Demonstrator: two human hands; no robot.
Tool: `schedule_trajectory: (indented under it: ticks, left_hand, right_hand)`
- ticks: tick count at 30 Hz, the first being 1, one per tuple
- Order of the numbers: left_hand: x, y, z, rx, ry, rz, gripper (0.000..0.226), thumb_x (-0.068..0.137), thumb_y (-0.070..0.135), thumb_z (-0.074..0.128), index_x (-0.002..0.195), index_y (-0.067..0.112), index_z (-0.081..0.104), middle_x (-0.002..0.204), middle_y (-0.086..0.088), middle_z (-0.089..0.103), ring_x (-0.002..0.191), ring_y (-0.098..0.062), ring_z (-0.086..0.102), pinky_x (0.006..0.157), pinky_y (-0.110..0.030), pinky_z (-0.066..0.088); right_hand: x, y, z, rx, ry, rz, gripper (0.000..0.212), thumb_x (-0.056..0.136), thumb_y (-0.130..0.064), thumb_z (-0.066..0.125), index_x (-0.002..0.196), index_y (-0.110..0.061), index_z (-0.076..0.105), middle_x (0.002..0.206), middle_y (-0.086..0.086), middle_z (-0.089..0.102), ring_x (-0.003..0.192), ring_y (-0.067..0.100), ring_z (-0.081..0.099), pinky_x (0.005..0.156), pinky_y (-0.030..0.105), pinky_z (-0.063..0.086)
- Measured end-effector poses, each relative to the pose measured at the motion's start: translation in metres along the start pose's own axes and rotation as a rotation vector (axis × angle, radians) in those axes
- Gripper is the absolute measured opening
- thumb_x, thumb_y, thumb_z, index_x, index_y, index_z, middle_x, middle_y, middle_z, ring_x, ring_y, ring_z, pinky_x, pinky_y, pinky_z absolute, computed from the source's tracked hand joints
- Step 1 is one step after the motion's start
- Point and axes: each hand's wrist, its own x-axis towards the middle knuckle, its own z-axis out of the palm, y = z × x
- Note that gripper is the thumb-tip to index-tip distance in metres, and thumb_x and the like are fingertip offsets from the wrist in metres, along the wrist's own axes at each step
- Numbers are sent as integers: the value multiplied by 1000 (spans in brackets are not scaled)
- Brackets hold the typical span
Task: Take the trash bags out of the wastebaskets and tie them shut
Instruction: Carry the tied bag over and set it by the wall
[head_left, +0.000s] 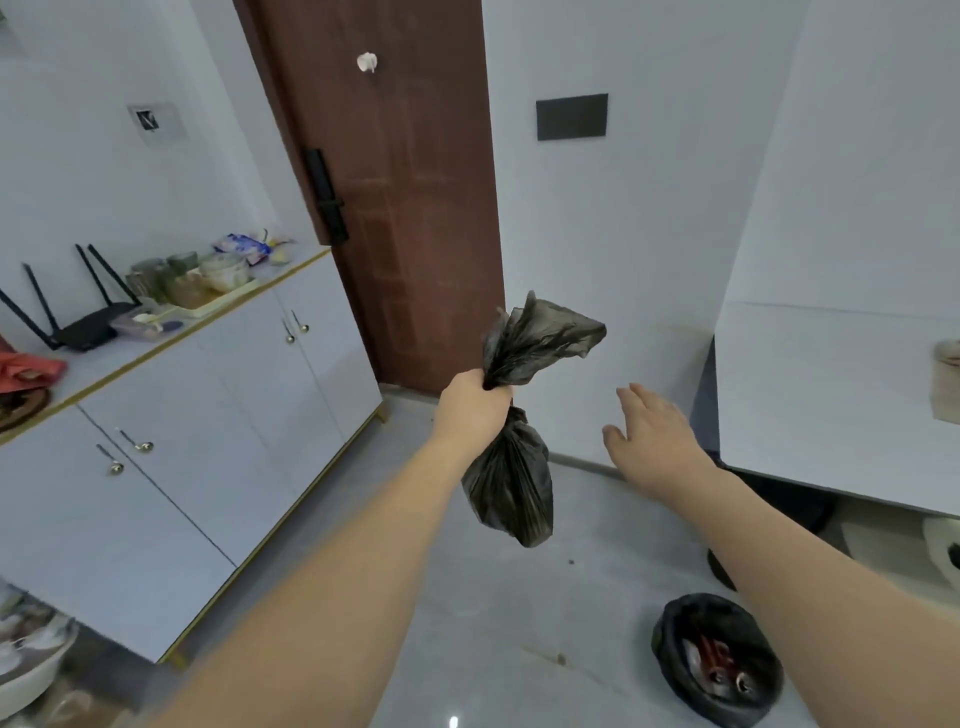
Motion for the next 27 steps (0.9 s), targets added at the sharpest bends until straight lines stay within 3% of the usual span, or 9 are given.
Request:
schedule_trajectory:
  ticks: [2, 6, 13, 17, 24, 27]
  left_hand:
    - [49, -1, 21, -14, -24, -40, 21, 85, 21, 53, 65, 18, 49, 58, 1, 49, 63, -25, 46, 60, -33, 35]
    - [148, -6, 67, 8, -64, -60, 13, 87, 18, 50, 77, 26, 51, 69, 2, 55, 69, -22, 53, 64, -33, 41]
    - [335, -76, 188, 45, -100, -194, 7, 89, 15, 51, 92, 11, 57, 78, -13, 62, 74, -28, 63, 63, -33, 45]
    - [428, -154, 272, 72, -180, -292, 16, 90, 14, 49, 76, 22, 50, 76, -13, 63, 74, -31, 66, 67, -37, 48]
    - [550, -352, 445, 142, -331, -331, 11, 88, 20, 51, 90, 18, 61, 84, -13, 73, 86, -31, 70, 81, -43, 55]
    - [592, -430, 515, 156, -372, -314, 10, 87, 20, 51, 83, 25, 58, 87, -8, 73, 87, -29, 70, 84, -44, 56]
  right_hand:
    - [48, 11, 6, 25, -14, 6, 59, 101, -31, 34, 153, -7, 18, 162, 10, 16, 148, 28, 16, 122, 42, 12]
    - [146, 44, 30, 54, -53, 17, 57, 102, -30, 31, 152, -7, 18, 162, 11, 16, 148, 27, 15, 122, 40, 12]
    - [321, 136, 132, 38, -171, 30, 54, 102, -29, 32, 150, -5, 22, 159, 12, 21, 146, 28, 20, 121, 38, 15]
    - [409, 188, 228, 40, -206, 70, 51, 101, -25, 33, 147, -4, 27, 155, 13, 28, 142, 28, 26, 119, 38, 18]
    - [521, 280, 459, 24, -254, 157, 56, 102, -30, 31, 151, -5, 21, 160, 13, 19, 148, 25, 15, 122, 37, 8]
    - [557, 322, 550, -1, -275, 184, 57, 102, -32, 31, 152, -5, 20, 161, 12, 16, 149, 25, 12, 122, 37, 5]
